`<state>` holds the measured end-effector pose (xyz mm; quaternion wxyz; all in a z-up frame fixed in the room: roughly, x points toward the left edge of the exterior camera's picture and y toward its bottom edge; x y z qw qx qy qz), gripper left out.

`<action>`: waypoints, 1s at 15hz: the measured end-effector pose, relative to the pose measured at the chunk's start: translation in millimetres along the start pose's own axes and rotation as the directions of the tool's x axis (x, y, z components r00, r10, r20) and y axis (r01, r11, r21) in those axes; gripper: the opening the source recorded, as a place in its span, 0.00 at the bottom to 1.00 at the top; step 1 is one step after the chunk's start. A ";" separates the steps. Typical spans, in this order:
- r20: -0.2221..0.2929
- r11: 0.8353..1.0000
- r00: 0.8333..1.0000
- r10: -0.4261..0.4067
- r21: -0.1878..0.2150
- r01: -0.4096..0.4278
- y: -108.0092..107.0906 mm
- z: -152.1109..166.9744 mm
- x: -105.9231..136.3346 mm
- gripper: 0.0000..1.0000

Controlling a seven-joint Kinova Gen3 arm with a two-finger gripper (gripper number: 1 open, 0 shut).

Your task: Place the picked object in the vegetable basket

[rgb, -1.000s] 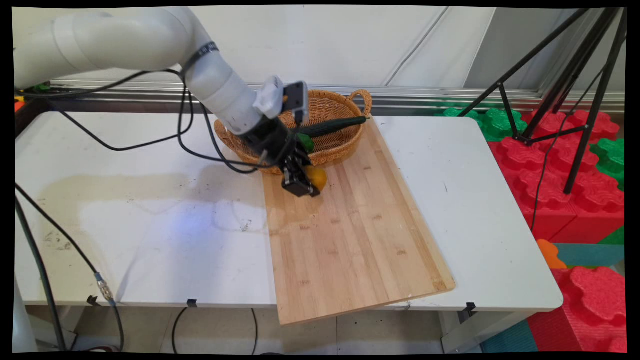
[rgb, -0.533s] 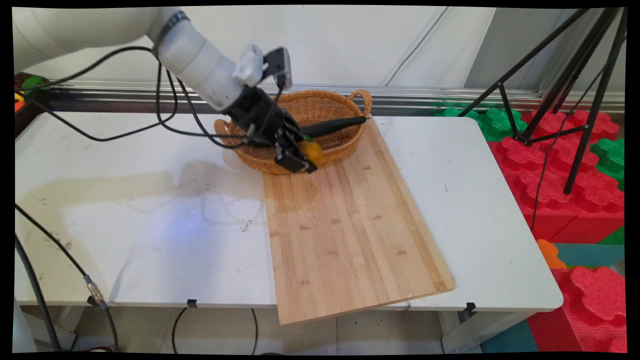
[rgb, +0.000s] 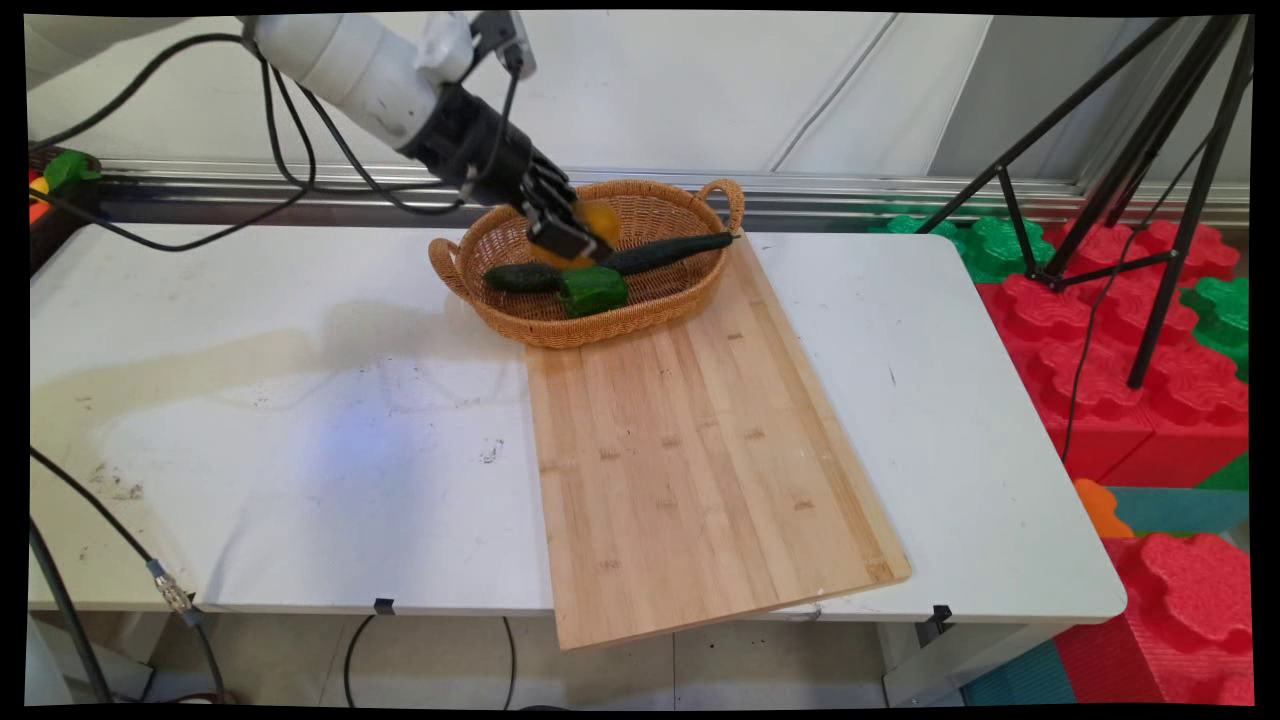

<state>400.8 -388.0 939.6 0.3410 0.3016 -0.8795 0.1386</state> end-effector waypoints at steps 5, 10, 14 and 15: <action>-0.004 0.997 0.999 -0.039 0.065 0.040 -29.4 -8.4 -5.7 0.00; 0.016 0.990 0.998 -0.067 0.122 0.064 -59.3 0.5 -14.6 0.00; 0.031 0.984 0.996 -0.089 0.158 0.083 -80.6 15.2 -19.1 0.00; 0.039 0.982 0.995 -0.095 0.167 0.087 -87.3 21.5 -20.7 0.00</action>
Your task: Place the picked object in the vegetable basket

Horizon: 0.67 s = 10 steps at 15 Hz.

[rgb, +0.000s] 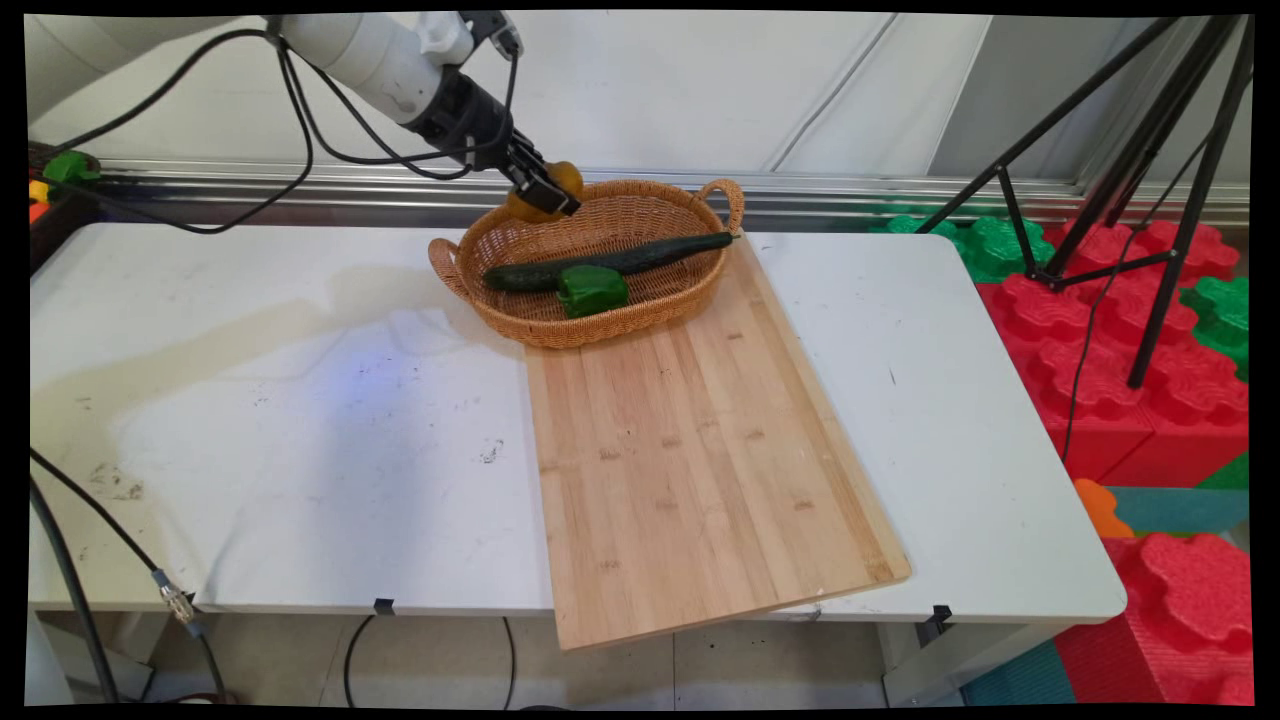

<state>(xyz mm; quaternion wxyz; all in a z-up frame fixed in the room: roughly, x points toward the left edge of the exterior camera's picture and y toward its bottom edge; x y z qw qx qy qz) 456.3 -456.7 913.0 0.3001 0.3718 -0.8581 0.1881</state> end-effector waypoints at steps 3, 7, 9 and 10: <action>0.026 1.000 1.000 -0.004 0.016 0.004 -13.8 22.7 -1.1 0.00; 0.052 1.000 0.999 -0.011 0.022 0.010 -26.5 56.7 2.7 0.00; 0.061 1.000 0.998 -0.017 0.020 0.016 -30.5 72.2 5.1 0.00; 0.066 1.000 0.998 -0.020 0.018 0.019 -31.9 79.7 6.1 0.00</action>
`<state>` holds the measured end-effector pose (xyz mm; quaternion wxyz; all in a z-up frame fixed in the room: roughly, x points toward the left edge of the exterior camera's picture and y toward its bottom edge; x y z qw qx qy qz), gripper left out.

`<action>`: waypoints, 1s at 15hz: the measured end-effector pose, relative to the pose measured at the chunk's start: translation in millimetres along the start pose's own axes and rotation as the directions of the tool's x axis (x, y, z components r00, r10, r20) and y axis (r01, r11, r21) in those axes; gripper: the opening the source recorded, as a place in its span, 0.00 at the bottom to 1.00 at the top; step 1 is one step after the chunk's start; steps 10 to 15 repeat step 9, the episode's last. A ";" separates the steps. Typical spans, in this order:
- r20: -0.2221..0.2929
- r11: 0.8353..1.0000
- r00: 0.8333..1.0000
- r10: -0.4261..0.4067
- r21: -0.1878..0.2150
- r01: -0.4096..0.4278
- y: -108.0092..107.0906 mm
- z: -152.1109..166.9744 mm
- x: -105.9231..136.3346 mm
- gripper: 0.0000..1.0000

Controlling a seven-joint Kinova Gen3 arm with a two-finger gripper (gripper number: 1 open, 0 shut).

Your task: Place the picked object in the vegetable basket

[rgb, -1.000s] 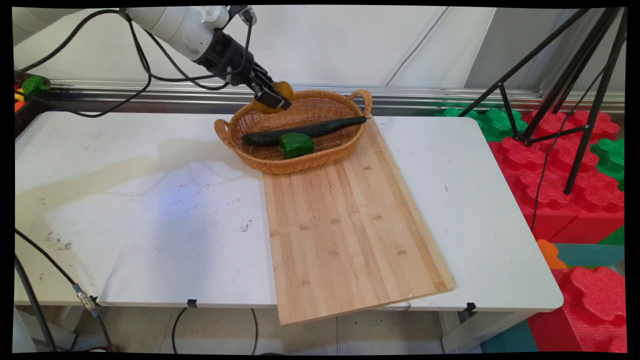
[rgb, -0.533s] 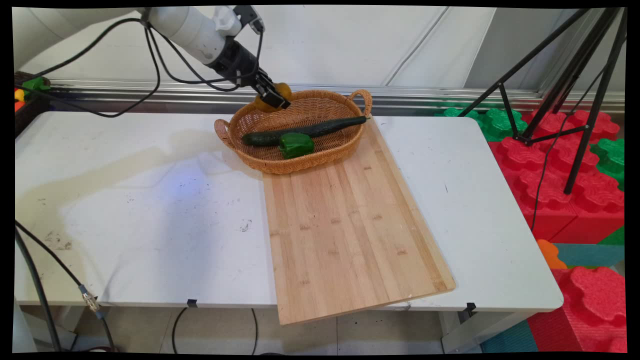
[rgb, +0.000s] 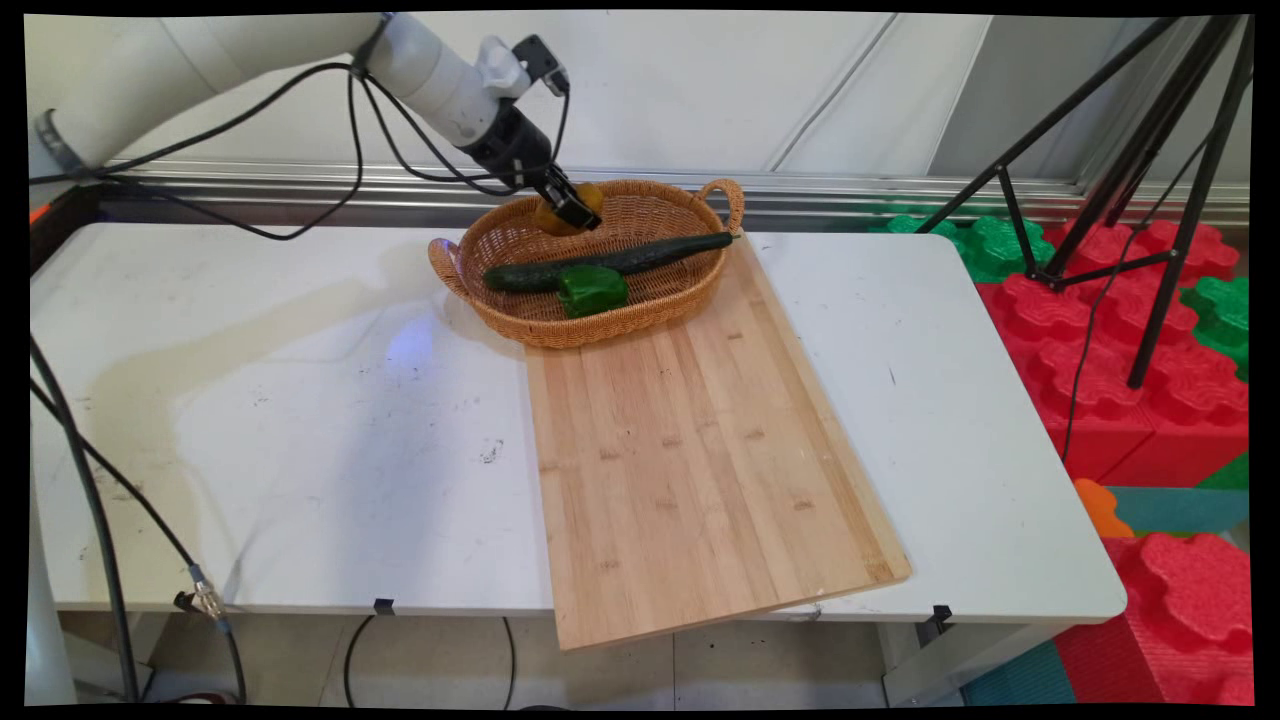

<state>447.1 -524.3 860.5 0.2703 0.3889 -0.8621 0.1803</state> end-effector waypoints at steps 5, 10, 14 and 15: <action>0.002 1.000 1.000 -0.012 -0.008 0.012 -2.8 20.7 4.9 0.00; -0.011 1.000 1.000 -0.014 -0.007 0.014 -4.5 27.7 8.7 1.00; -0.011 1.000 1.000 -0.014 -0.007 0.014 -4.5 27.7 8.7 1.00; -0.011 1.000 1.000 -0.014 -0.007 0.014 -4.5 27.7 8.7 1.00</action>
